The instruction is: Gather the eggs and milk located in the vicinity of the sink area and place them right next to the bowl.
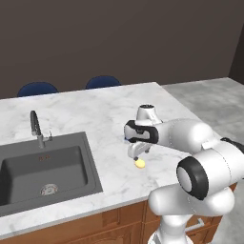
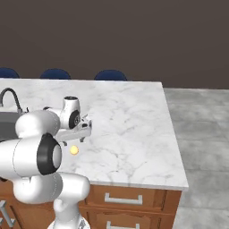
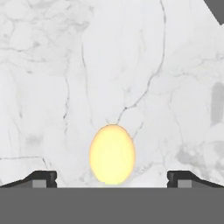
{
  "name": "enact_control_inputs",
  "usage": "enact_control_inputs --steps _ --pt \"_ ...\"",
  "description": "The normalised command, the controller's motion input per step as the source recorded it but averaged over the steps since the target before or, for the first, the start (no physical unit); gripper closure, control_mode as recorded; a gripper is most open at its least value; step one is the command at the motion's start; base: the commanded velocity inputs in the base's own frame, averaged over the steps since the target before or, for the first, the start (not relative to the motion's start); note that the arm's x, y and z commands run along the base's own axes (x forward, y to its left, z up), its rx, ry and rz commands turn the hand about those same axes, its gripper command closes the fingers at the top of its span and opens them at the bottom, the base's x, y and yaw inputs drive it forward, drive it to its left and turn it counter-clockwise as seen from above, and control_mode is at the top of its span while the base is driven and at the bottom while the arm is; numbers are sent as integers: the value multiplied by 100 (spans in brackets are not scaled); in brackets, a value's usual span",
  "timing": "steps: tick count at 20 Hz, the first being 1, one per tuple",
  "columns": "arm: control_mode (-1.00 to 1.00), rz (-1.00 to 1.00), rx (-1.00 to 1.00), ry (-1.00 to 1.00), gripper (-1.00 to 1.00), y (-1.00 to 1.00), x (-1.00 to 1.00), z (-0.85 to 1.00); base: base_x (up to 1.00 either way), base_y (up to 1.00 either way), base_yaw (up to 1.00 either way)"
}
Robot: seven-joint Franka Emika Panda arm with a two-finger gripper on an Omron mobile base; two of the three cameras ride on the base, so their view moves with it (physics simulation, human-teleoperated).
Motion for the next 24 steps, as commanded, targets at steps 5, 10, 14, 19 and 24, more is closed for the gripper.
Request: enact_control_inputs --steps 5,10,14,19,24 --pt "-100 0 0 0 -100 0 -12 -30 0 0 0" --pt "-100 0 0 0 -100 0 -13 -22 0 0 0" --pt "-100 0 0 0 -100 0 -2 -35 0 0 0" --pt "-100 0 0 0 -100 4 4 -34 0 0 0" --pt "-100 0 0 0 -100 9 8 -7 0 0 0"
